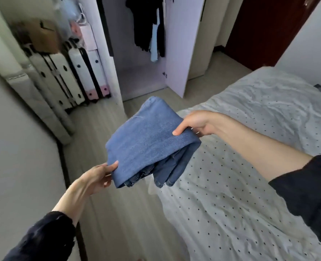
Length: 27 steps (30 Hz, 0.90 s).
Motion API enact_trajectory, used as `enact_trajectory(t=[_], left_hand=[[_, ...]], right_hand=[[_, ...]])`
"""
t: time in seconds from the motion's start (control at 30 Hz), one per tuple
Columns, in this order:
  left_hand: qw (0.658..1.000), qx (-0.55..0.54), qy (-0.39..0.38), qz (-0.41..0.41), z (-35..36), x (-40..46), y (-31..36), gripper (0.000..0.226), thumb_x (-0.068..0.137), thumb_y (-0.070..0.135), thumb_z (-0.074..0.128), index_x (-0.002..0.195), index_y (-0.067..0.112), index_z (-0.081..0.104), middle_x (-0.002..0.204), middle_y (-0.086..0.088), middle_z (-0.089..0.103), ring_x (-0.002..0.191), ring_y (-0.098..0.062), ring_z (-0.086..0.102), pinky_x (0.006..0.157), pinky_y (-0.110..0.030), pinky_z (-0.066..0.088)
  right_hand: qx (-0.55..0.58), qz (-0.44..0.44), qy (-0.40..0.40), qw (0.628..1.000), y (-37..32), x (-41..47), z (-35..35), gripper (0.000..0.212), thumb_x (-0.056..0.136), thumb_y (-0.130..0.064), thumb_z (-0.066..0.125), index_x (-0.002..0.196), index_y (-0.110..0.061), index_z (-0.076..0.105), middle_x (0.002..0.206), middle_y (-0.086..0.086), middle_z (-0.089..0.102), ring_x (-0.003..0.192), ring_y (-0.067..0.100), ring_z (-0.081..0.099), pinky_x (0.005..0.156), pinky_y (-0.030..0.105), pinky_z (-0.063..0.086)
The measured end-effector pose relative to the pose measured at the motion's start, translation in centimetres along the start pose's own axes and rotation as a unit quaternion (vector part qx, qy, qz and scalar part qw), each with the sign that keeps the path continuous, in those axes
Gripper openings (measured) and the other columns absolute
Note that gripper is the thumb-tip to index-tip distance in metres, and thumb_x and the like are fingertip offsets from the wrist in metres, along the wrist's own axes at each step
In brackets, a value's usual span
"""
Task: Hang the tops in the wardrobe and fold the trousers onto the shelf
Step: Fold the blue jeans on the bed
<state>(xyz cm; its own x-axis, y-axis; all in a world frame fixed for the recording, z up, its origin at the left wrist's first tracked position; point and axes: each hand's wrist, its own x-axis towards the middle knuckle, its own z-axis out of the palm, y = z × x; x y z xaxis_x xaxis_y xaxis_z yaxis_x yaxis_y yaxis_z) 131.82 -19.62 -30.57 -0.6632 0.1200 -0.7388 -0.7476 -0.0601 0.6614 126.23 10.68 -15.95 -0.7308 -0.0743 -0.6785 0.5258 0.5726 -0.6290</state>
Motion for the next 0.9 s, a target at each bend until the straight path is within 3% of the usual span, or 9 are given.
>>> enact_trajectory(t=[0.1,0.3,0.5,0.7,0.8,0.9], left_hand=[[1.000,-0.015,-0.002,0.015,-4.8,0.8,3.7,0.013,0.083,0.029,0.064,0.091,0.021,0.056,0.076,0.007,0.057,0.065,-0.008,0.042,0.058,-0.023,0.023],[0.999,-0.025,-0.001,0.026,-8.7,6.2,12.1,0.017,0.075,0.032,0.067,0.079,0.025,0.053,0.067,0.011,0.054,0.059,-0.005,0.038,0.056,-0.020,0.020],[0.999,-0.039,0.018,0.016,-9.4,15.0,23.4,0.020,0.088,0.023,0.063,0.073,0.023,0.049,0.053,0.013,0.060,0.044,-0.001,0.058,0.059,-0.021,0.021],[1.000,0.006,-0.011,-0.013,-8.9,22.2,33.5,0.017,0.090,0.030,0.058,0.076,0.022,0.052,0.059,0.009,0.065,0.046,-0.004,0.061,0.059,-0.023,0.022],[0.999,0.029,-0.027,-0.032,-8.2,26.5,38.4,0.015,0.090,0.034,0.059,0.081,0.023,0.055,0.069,0.008,0.069,0.055,-0.003,0.065,0.057,-0.023,0.023],[0.997,0.049,-0.049,-0.044,-7.5,31.0,42.4,0.015,0.089,0.032,0.060,0.081,0.021,0.054,0.066,0.006,0.068,0.053,-0.005,0.065,0.053,-0.023,0.023]], right_hand=[[-0.021,-0.027,-0.008,0.999,-6.3,3.2,1.7,0.038,0.072,-0.012,0.075,0.108,-0.013,0.062,0.103,-0.001,0.068,0.089,0.017,0.064,0.077,0.027,0.049],[-0.030,-0.066,-0.001,0.997,-16.0,10.8,0.4,0.033,0.073,-0.009,0.074,0.104,-0.014,0.064,0.103,0.001,0.070,0.094,0.020,0.066,0.089,0.030,0.048],[-0.033,-0.092,0.027,0.995,-23.4,20.5,-5.2,0.045,0.072,-0.006,0.073,0.115,-0.007,0.060,0.112,0.008,0.069,0.104,0.025,0.064,0.098,0.038,0.047],[0.012,-0.085,0.037,0.996,-29.0,27.4,-12.1,0.028,0.078,-0.001,0.067,0.103,-0.010,0.060,0.104,0.009,0.068,0.086,0.024,0.066,0.080,0.032,0.053],[0.029,-0.073,0.041,0.996,-31.1,31.0,-15.5,0.024,0.078,0.000,0.066,0.099,-0.009,0.059,0.108,0.013,0.068,0.095,0.028,0.066,0.089,0.039,0.052],[0.047,-0.059,0.046,0.996,-32.6,34.6,-18.8,0.019,0.081,0.002,0.063,0.097,-0.009,0.060,0.107,0.013,0.068,0.098,0.030,0.065,0.096,0.043,0.049]])
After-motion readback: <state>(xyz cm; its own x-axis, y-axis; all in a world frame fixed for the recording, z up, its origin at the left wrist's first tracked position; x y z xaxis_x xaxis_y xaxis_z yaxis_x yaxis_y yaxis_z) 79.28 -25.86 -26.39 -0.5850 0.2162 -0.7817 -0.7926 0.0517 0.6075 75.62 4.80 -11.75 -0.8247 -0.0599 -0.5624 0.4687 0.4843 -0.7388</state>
